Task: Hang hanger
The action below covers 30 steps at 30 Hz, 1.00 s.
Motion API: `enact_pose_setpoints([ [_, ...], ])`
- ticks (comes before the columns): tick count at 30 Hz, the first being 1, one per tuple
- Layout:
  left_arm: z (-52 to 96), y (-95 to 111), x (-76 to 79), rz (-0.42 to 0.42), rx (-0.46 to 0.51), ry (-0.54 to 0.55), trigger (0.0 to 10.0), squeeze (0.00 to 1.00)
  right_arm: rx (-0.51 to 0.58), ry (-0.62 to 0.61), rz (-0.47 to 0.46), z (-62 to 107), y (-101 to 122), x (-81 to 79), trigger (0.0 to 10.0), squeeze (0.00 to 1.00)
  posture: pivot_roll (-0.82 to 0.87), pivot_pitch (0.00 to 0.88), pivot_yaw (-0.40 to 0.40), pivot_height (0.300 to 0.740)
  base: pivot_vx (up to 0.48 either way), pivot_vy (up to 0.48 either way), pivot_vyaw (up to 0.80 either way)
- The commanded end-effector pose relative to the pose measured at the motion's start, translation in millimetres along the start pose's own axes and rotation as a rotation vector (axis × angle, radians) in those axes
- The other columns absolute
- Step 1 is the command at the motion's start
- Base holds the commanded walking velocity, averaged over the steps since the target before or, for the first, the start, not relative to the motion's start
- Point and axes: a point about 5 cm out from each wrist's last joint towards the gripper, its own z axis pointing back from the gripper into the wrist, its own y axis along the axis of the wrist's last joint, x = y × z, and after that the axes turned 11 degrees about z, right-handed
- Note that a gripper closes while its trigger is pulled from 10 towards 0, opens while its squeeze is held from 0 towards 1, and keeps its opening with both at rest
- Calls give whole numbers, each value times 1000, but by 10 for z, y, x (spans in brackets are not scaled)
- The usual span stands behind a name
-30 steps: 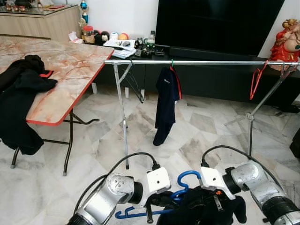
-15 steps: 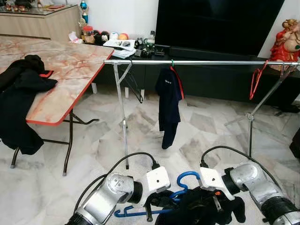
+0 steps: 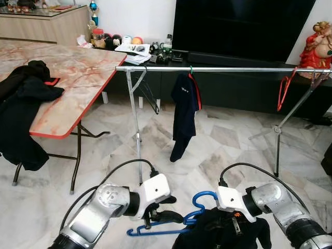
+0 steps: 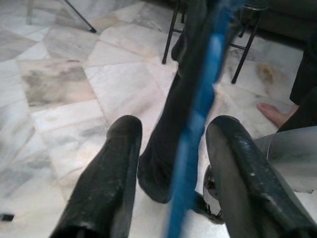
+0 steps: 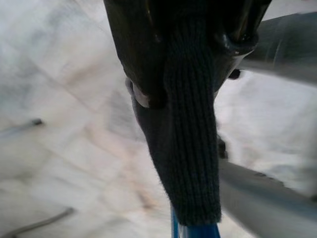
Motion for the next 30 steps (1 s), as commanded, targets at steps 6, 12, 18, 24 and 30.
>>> enact_pose_setpoints([
  [6,375,-80,-250,60,62,313,10000,1000,-202,-509,-112,247,-110,398,0,0,68,0,-108,740,0,0,0],
  [12,416,-81,-354,87,130,495,10000,0,189,-860,-232,230,365,766,0,0,77,0,-111,740,0,0,0],
  [18,311,-29,-350,109,182,534,10000,0,-281,-1009,-536,347,-477,344,0,0,65,0,-120,740,0,0,0],
  [24,202,-28,-281,117,173,482,10000,0,-564,-716,-618,211,-1026,-430,0,0,47,0,-110,740,0,0,0],
  [30,146,-35,-287,116,158,468,10000,0,-607,-778,-443,359,-855,-85,0,0,43,0,-104,740,0,0,0],
])
